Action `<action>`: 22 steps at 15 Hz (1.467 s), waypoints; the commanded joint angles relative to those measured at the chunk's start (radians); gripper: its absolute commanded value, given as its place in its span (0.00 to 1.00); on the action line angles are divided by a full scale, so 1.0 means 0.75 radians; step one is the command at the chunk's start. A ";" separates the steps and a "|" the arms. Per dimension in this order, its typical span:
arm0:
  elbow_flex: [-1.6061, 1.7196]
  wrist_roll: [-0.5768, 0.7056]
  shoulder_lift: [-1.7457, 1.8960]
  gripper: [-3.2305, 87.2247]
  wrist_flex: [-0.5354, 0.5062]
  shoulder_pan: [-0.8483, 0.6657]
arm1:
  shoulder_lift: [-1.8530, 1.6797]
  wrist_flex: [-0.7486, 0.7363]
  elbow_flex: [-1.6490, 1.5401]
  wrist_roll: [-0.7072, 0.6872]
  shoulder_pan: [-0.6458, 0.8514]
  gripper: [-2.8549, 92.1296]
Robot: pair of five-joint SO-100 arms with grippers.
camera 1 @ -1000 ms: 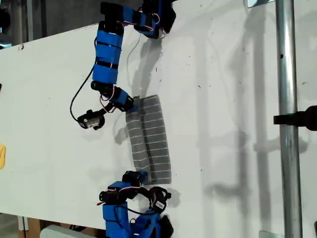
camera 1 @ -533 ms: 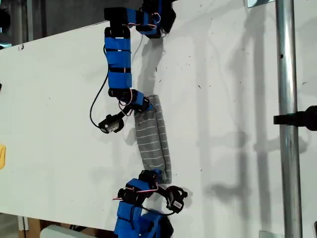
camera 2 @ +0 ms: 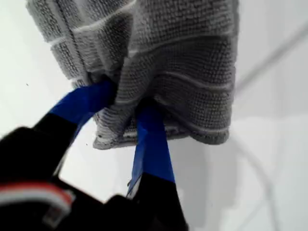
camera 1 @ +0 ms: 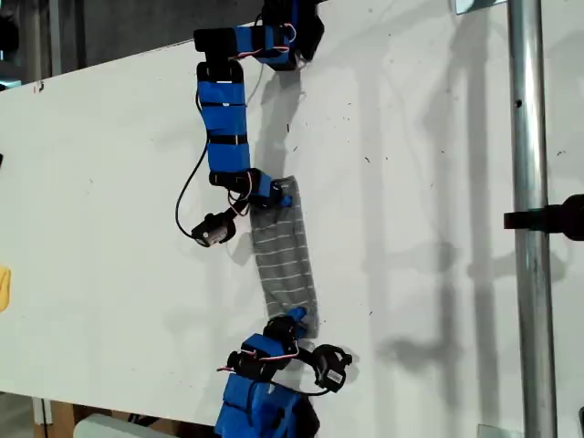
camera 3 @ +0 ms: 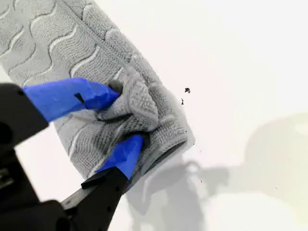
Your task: Grasp corners of a towel and fold twice.
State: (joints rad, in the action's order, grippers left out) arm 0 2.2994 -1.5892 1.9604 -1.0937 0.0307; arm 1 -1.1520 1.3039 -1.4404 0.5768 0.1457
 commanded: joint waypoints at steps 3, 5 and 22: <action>-0.108 -0.121 0.352 0.31 -0.450 0.039 | -0.380 0.276 0.055 0.037 0.049 0.41; -0.006 -0.194 0.648 0.25 -0.491 0.086 | -0.583 0.348 -0.065 0.104 0.102 0.41; 1.098 -0.137 2.019 0.02 -0.243 0.364 | -1.867 0.297 -1.211 1.438 -0.160 0.45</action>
State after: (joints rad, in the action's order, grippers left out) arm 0 3.1140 -1.6904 3.4699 -1.2732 0.2638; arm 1 -2.5909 1.6613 -2.3317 1.7058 -0.0169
